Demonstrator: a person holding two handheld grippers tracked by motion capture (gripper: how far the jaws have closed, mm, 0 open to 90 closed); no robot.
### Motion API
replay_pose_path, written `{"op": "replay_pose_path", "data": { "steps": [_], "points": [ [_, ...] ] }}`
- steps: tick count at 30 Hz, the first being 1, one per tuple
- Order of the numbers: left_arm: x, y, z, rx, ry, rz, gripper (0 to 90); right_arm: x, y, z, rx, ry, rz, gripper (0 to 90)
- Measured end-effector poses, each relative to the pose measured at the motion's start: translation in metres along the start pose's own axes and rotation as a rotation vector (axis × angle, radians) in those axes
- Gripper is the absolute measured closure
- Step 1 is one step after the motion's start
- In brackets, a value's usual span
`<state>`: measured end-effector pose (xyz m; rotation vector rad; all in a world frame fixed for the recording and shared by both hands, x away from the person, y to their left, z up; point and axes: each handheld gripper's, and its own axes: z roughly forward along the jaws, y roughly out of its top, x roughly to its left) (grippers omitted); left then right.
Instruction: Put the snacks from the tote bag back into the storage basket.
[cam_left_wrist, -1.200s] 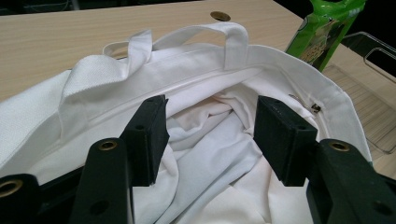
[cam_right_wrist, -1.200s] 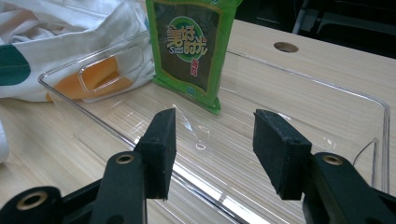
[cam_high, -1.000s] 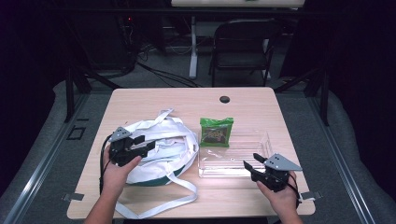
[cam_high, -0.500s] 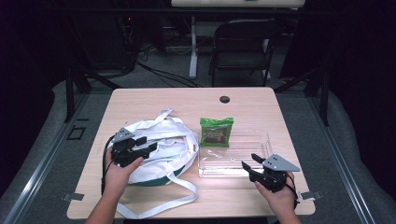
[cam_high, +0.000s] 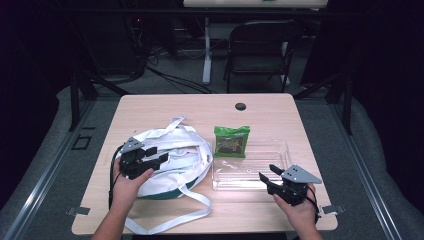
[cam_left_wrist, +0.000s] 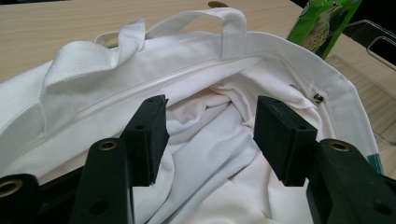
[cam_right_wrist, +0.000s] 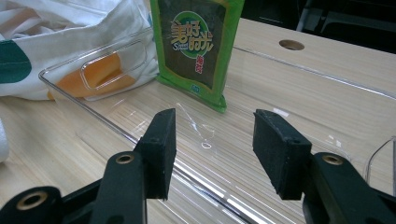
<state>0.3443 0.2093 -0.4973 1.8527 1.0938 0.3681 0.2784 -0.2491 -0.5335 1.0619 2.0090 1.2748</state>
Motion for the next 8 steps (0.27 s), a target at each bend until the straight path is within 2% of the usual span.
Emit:
{"op": "replay_pose_path", "data": {
  "steps": [6, 8],
  "points": [
    [0.0001, 0.0008, -0.001, -0.01, 0.003, -0.003, 44.6, -0.0006, 0.0016, -0.0009, 0.0, 0.001, 0.003, 49.0],
    [0.0003, 0.0016, -0.0017, -0.013, -0.001, -0.003, 44.5, -0.0019, 0.0064, -0.0021, -0.009, 0.008, 0.02, 47.7]
  ]
}}
